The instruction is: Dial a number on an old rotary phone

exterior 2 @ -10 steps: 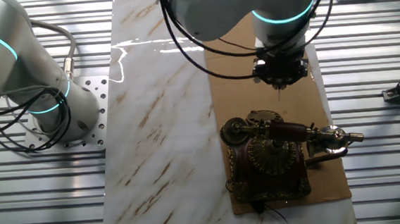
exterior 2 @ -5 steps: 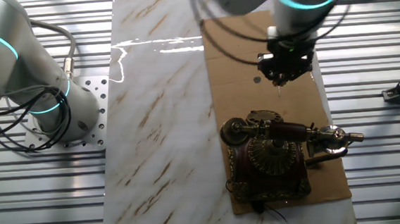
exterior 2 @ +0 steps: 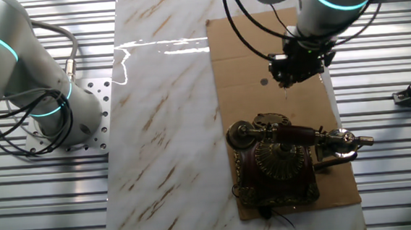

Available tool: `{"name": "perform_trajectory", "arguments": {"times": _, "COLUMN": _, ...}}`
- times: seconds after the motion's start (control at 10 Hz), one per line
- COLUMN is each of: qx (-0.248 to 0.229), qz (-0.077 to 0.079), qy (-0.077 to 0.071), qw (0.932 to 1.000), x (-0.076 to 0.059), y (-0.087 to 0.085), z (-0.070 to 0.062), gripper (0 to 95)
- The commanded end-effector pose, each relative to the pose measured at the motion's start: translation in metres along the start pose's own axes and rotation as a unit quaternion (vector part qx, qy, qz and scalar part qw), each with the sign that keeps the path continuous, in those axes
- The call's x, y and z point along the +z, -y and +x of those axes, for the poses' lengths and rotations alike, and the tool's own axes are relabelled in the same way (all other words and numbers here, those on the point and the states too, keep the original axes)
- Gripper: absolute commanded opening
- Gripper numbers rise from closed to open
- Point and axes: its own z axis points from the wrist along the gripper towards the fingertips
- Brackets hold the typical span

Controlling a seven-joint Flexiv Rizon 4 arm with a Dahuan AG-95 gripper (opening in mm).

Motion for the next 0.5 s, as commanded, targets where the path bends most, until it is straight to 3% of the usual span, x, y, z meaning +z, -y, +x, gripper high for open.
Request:
{"name": "perform_trajectory", "arguments": {"times": 0.1, "qx": 0.029, "qz": 0.044, "qy": -0.024, "qw": 0.9983, "x": -0.0018, "y": -0.002, "z": 0.0032, "gripper": 0.0}}
{"name": "perform_trajectory", "arguments": {"times": 0.5, "qx": 0.034, "qz": 0.052, "qy": -0.016, "qw": 0.9979, "x": -0.0052, "y": -0.0046, "z": 0.0032, "gripper": 0.0}}
